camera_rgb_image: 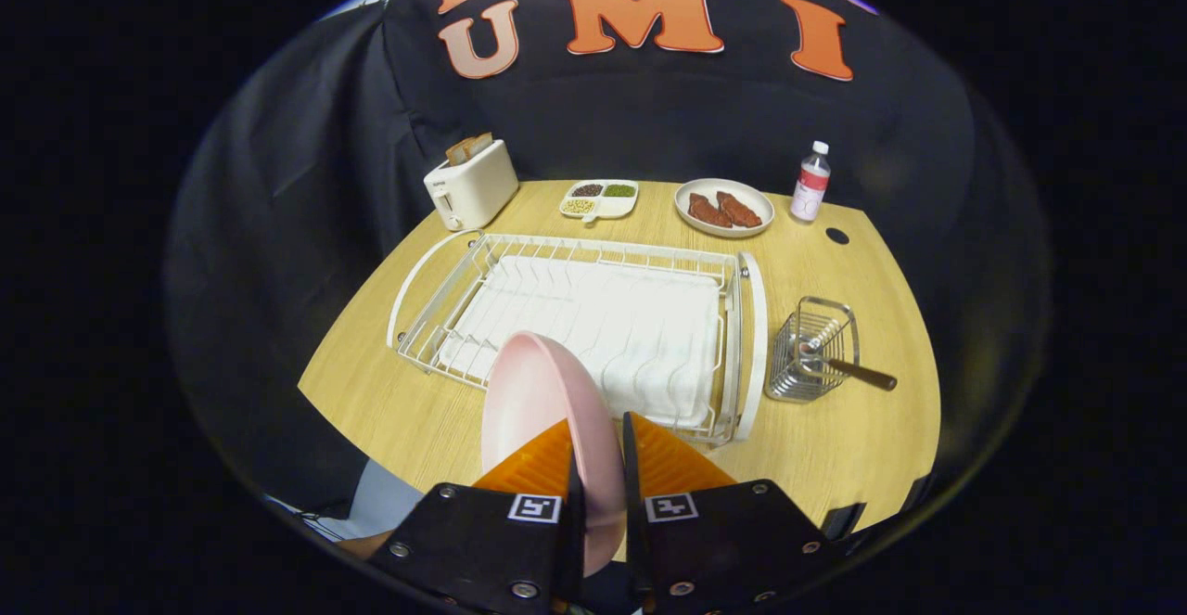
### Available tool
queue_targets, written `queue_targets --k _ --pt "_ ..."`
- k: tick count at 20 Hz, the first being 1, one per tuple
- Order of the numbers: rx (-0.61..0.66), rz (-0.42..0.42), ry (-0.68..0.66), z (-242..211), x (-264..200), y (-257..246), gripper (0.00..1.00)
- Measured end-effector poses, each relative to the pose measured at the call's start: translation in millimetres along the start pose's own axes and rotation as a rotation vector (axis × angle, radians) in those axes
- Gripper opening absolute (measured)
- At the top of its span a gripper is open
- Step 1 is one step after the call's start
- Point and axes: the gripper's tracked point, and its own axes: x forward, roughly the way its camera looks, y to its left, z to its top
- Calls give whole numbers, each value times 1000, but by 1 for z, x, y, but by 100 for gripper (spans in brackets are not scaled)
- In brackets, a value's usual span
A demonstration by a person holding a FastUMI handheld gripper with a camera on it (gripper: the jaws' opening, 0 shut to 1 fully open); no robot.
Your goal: Take the plate from the dish rack, then take the spoon from the basket and place it into the plate.
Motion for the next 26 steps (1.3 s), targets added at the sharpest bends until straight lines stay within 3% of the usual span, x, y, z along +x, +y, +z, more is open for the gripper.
queue_targets --k 13,19,22,25,26 --pt "175 -24 -13 -75 19 -36 19" --pt "265 41 24 -102 35 -31 19" --pt "301 4 11 -113 44 -42 22" --pt "243 -125 -9 -123 47 -69 24" --pt "230 -131 -13 -122 48 -68 23"
